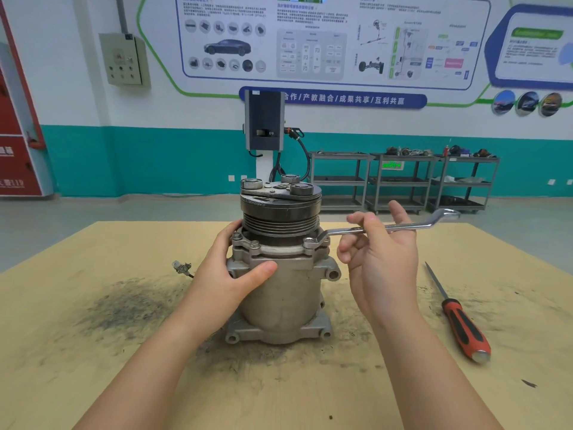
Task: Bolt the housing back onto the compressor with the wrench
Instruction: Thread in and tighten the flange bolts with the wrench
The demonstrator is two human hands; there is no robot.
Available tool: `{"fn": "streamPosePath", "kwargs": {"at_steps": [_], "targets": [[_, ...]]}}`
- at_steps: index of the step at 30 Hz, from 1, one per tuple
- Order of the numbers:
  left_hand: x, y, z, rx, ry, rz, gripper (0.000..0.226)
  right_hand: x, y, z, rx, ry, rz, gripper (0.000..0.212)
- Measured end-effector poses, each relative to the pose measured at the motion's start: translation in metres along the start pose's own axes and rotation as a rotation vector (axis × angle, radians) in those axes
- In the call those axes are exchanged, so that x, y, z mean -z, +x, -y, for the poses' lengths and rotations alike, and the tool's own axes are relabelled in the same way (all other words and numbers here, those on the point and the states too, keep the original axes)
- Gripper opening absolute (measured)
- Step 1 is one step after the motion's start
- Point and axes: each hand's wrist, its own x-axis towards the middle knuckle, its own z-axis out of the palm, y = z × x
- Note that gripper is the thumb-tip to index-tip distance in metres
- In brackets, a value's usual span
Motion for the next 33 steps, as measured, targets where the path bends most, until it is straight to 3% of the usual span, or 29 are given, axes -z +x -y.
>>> {"fn": "streamPosePath", "kwargs": {"at_steps": [3, 8, 17, 21, 24, 27, 30, 33], "targets": [[0.0, 0.0, 0.001, 0.002, 0.001, -0.002, 0.068, 0.003, 0.003, 0.004, -0.021, -0.012, 0.074, 0.004], [0.001, 0.0, 0.001, -0.001, 0.011, 0.005, 0.067, 0.021, -0.01, 0.013, -0.055, -0.007, 0.179, 0.016], [-0.001, 0.003, 0.011, 0.006, -0.001, -0.012, 0.078, 0.01, -0.048, -0.01, 0.913, -0.884, 0.45, 0.015], [-0.002, 0.006, 0.013, -0.02, -0.021, 0.025, 0.08, -0.021, -0.045, -0.03, 1.082, -0.984, 0.41, 0.023], [-0.003, 0.006, 0.017, 0.012, -0.021, 0.051, 0.07, -0.037, -0.047, -0.047, 1.108, -1.15, 0.387, 0.015], [-0.003, 0.005, 0.018, 0.011, 0.009, 0.027, 0.069, -0.045, -0.05, -0.046, 1.049, -1.237, 0.37, 0.02], [-0.001, 0.005, 0.014, 0.022, -0.055, 0.029, 0.084, -0.04, -0.051, -0.026, 0.956, -1.051, 0.337, 0.023], [0.001, 0.004, 0.014, 0.028, -0.03, 0.021, 0.093, -0.029, -0.048, 0.0, 0.662, -0.713, 0.161, 0.014]]}}
